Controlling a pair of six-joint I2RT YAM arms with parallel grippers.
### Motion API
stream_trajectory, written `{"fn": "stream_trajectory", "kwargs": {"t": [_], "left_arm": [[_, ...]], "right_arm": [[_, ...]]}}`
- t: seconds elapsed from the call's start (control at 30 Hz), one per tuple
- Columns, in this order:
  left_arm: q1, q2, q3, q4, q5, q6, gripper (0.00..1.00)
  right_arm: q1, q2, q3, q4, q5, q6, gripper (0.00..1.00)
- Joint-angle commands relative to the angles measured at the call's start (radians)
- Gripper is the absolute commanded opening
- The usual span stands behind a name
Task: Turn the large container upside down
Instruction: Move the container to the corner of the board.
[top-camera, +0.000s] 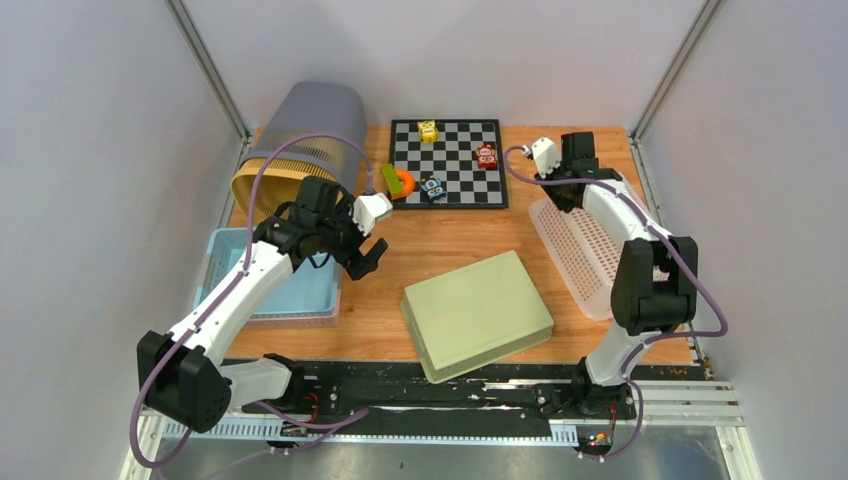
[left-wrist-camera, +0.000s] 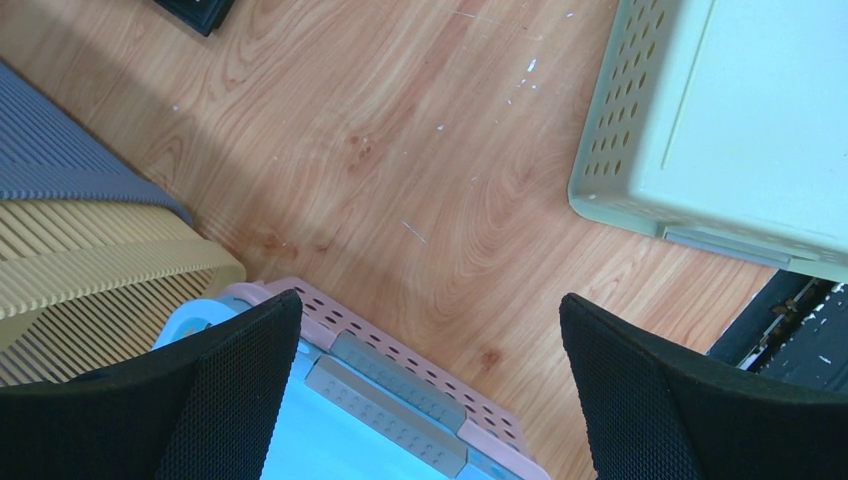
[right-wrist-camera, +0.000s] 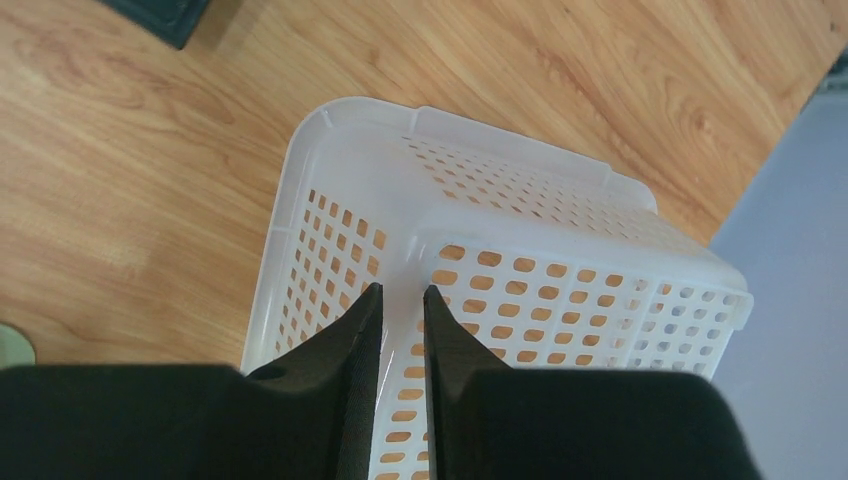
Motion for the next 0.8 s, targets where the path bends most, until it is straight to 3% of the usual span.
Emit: {"fn": "stream_trajectory", "kwargs": {"t": [0.0, 0.2, 0.4, 0.57, 0.77], "left_arm": [[-0.002, -0.020, -0.011, 0.019, -0.008, 0.013, 1.00], [-0.002, -0.019, -0.010, 0.019, -0.012, 0.013, 1.00], [-0.002, -0.019, -0.010, 0.018, -0.015, 0.012, 1.00], [-0.002, -0.020, -0.011, 0.017, -0.019, 0.012, 1.00], [-0.002, -0.026, -0.014, 0.019, -0.024, 0.013, 1.00]], "right_arm": [[0.007, -0.006, -0.092, -0.207, -0.186, -0.219, 0.20], [0.007, -0.079, -0.159, -0.323, -0.271, -0.503, 0.20], [0.007, -0.114, -0.217, -0.372, -0.217, -0.744, 0.21], [0.007, -0.103, -0.189, -0.445, -0.209, -0.890, 0.23], [0.008, -0.097, -0.126, -0.560, -0.302, -0.976, 0.22]]}}
